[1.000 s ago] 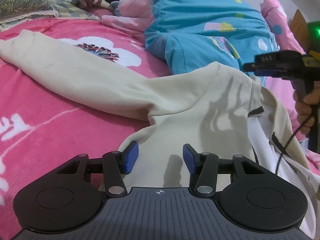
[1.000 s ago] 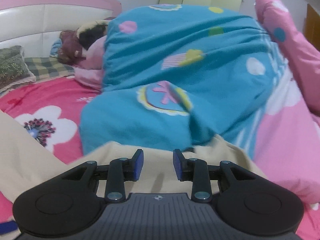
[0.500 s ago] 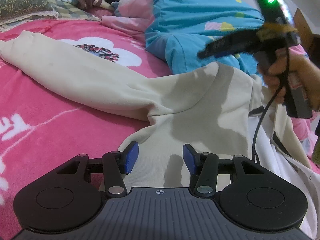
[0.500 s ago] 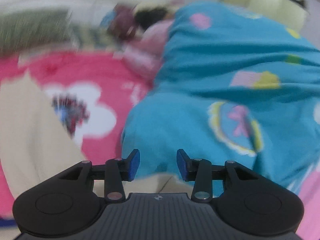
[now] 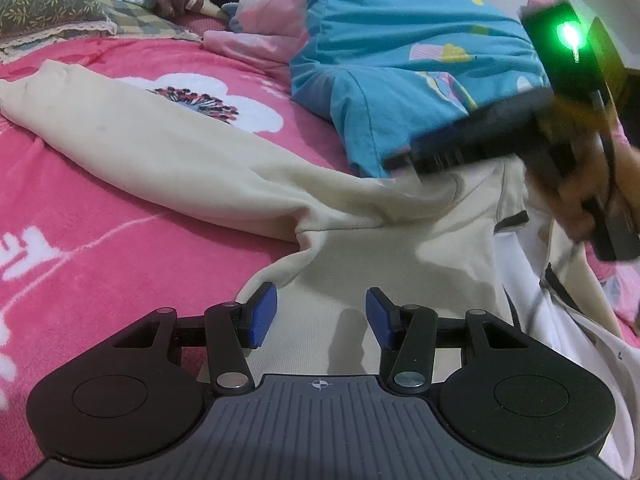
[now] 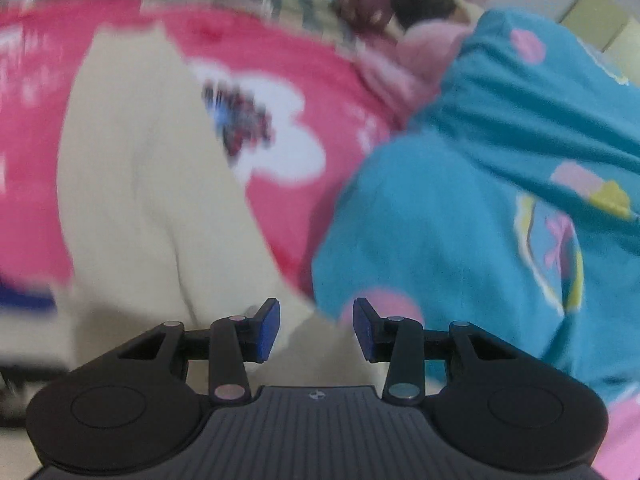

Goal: Fold clothes

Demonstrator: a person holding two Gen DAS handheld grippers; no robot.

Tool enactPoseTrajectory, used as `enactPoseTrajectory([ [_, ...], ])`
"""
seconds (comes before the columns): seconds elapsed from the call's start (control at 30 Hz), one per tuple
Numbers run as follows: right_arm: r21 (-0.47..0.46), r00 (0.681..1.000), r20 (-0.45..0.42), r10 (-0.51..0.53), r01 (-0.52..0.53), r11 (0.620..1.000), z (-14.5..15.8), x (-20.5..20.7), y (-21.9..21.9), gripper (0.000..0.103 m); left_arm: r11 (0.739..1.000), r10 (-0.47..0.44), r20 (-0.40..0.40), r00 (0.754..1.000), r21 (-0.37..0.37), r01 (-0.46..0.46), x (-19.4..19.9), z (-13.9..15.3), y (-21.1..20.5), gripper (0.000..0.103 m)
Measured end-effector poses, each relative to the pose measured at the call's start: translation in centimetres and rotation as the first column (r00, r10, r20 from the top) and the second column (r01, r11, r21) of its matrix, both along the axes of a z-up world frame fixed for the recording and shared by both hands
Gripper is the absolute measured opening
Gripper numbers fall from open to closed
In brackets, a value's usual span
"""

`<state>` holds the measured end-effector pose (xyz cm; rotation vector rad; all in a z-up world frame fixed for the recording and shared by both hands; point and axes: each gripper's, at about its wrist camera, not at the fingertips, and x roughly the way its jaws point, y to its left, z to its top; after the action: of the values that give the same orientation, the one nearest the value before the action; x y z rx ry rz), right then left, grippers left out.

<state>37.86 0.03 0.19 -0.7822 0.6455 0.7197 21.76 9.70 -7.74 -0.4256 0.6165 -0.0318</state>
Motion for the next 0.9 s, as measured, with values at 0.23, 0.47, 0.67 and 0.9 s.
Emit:
enactPoseTrajectory([
  [0.23,-0.068,0.99,-0.131,0.046,-0.055,0.996,-4.2,3.1,3.9,0.043,1.0,0.0,0.0,1.0,-0.002,0.0,0.0,0.0,0.0,0.049],
  [0.47,0.084,0.924,-0.379,-0.058,0.097,0.992,-5.4,7.8,2.0,0.05,1.0,-0.001,0.0,1.0,0.006,0.001,0.1,0.0,-0.2,0.05],
  [0.67,0.111,0.916,-0.396,-0.066,0.119,0.987,-5.1,6.9,1.7,0.023,1.0,-0.001,0.001,1.0,0.006,0.001,0.1,0.0,-0.1,0.05],
  [0.9,0.167,0.996,-0.073,0.047,-0.034,0.985,-0.9,3.2,3.8,0.003,1.0,0.002,0.004,1.0,0.011,-0.002,0.0,0.0,-0.2,0.05],
])
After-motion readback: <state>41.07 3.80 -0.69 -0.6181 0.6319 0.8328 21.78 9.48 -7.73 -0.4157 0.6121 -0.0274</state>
